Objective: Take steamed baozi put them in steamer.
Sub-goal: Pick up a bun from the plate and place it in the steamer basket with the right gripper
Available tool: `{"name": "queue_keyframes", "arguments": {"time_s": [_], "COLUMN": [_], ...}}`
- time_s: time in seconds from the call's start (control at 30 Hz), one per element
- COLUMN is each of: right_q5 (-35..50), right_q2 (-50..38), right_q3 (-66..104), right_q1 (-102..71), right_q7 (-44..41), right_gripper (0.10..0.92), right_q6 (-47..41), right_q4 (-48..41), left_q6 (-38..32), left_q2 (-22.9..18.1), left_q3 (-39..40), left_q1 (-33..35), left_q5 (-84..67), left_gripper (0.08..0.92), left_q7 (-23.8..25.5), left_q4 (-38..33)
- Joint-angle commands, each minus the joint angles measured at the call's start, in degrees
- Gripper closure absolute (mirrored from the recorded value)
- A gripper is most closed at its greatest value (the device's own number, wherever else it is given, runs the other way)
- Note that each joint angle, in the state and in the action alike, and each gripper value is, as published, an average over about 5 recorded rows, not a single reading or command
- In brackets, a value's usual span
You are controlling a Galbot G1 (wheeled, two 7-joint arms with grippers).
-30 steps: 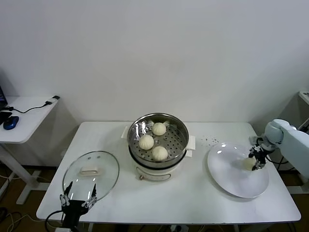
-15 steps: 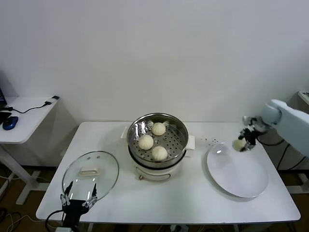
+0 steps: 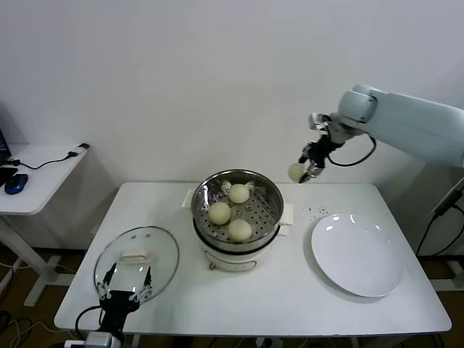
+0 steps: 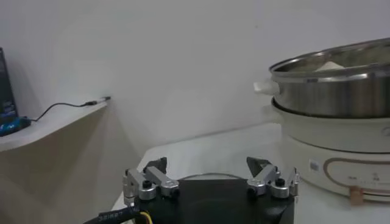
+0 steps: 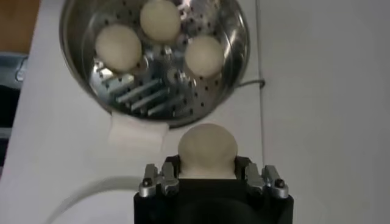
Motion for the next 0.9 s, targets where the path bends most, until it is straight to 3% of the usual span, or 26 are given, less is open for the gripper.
{"name": "queue_keyframes", "arguments": {"time_s": [0.03, 0.9], "right_q5": [12.5, 7.0], "right_q2": [12.5, 16.6], "right_q3": [-9.5, -11.9], "right_q1": [5.8, -7.7], "right_q7": [2.5, 7.7], "right_gripper": [0.437, 0.44], "right_q6": [-3.5, -5.1], "right_q4": [3.2, -0.8], "left_q6": [0.4, -0.2], "left_q2": [0.1, 0.9], "left_q3": [0.3, 0.1], "left_q1": [-0.5, -1.4], "left_q5": [-0.6, -1.1], "left_gripper": [0.177, 0.177], "left_q7": [0.2, 0.2], "left_q4": [-0.1, 2.8]}}
